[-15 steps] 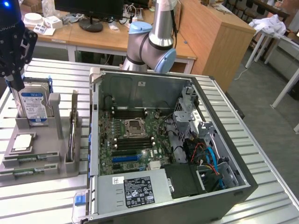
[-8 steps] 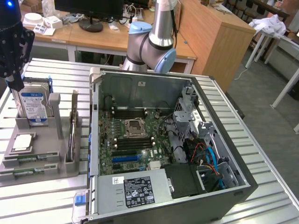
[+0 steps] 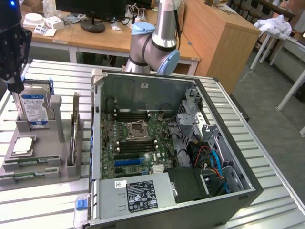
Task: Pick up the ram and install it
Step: 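Pick up the ram and move it above insertion slot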
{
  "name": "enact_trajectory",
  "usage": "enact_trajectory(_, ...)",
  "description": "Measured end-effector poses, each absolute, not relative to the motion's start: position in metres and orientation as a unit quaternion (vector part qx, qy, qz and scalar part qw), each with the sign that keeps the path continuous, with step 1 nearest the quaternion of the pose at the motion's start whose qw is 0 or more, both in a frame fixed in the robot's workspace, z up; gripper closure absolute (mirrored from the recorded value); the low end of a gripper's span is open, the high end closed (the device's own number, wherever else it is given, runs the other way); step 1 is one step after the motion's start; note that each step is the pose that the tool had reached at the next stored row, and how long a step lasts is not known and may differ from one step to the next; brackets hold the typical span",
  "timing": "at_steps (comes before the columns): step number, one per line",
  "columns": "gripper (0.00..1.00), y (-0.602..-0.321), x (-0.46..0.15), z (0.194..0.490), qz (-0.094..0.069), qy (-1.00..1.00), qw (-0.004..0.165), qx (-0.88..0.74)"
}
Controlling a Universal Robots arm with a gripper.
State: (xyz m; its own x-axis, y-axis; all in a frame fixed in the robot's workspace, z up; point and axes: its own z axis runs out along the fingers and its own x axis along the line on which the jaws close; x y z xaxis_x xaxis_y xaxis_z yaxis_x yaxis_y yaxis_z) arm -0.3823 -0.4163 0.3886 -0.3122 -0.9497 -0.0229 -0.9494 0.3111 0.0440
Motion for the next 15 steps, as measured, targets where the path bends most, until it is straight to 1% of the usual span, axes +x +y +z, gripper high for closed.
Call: enact_trajectory(15,0.89,-0.4163,-0.3824,0.3884,-0.024,-0.77,0.005,0.637)
